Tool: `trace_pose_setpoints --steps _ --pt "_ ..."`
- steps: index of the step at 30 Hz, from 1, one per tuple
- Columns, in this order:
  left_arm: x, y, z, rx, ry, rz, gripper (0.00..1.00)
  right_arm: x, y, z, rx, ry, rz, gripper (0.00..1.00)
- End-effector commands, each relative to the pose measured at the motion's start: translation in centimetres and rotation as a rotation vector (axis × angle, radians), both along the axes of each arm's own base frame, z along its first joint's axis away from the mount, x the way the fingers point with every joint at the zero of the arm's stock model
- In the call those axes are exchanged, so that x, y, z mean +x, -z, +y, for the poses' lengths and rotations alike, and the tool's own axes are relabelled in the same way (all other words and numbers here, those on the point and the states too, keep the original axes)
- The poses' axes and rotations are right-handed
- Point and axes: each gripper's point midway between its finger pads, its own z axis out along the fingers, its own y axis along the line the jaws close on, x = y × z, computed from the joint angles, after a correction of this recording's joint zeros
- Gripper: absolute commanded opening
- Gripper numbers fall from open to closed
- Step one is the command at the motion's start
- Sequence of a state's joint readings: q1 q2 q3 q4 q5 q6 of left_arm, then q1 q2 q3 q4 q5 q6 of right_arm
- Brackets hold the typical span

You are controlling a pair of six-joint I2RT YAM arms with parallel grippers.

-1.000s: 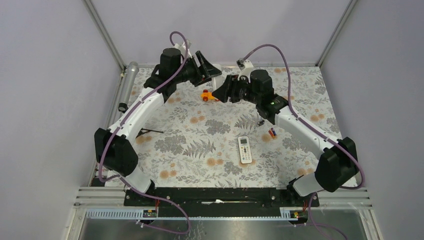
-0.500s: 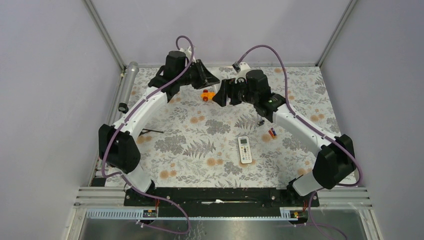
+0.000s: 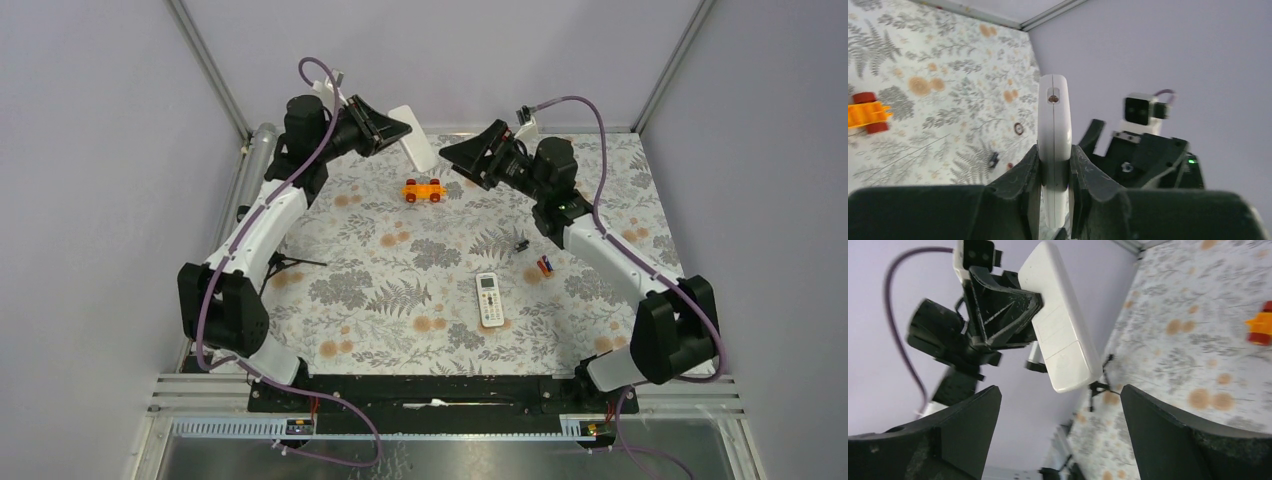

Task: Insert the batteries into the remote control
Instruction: Turn over the remote control, then remove the battery cover from the remote control.

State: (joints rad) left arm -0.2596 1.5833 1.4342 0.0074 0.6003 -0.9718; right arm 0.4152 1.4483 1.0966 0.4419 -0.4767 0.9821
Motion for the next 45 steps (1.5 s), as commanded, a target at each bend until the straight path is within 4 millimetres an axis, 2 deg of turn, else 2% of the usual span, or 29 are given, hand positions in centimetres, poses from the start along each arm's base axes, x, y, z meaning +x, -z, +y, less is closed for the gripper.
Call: trace_pose_setpoints --steps 1,5,9,16,22,28,30,34,41,45 --pt "-2.4 -7.8 -0.1 -0.161 0.036 -0.179 0.0 -0.4 -4.3 1.6 0.25 -0.098 0.049 0.95" --pt "-2.7 -9.0 0.1 -0.173 0.029 -0.194 0.0 0.5 -4.9 2.2 0.298 -0.118 0.07 0.92" --pt "-2.9 -9.0 0.2 -0.19 0.028 -0.179 0.0 0.4 -6.4 2.5 0.346 -0.154 0.035 0.92" --pt "-3.0 -9.0 0.0 -0.232 0.03 -0.157 0.0 0.6 -6.4 3.3 0.379 -0.192 0.056 0.88" --pt "-3.5 -9.8 -0.1 -0.28 0.036 -0.148 0.0 0.7 -4.4 4.9 0.319 -0.208 0.089 0.77" --pt "-3.9 -10.8 0.3 -0.325 0.027 -0.133 0.0 0.8 -1.7 4.9 0.305 -0.197 0.142 0.48" --pt "-3.7 -11.2 0.7 -0.341 0.008 -0.129 0.0 0.5 -0.9 4.8 0.295 -0.2 0.158 0.42" --pt "-3.0 -12.0 1.9 -0.389 -0.035 -0.11 0.0 -0.6 0.8 4.5 0.273 -0.213 0.157 0.37" --pt "-2.3 -11.9 1.5 -0.504 0.008 0.007 0.0 -2.9 -0.1 5.0 0.253 -0.356 0.029 0.35" --pt "-2.4 -12.0 1.4 -0.49 0.013 -0.008 0.0 -2.6 0.4 5.2 0.214 -0.353 0.05 0.34"
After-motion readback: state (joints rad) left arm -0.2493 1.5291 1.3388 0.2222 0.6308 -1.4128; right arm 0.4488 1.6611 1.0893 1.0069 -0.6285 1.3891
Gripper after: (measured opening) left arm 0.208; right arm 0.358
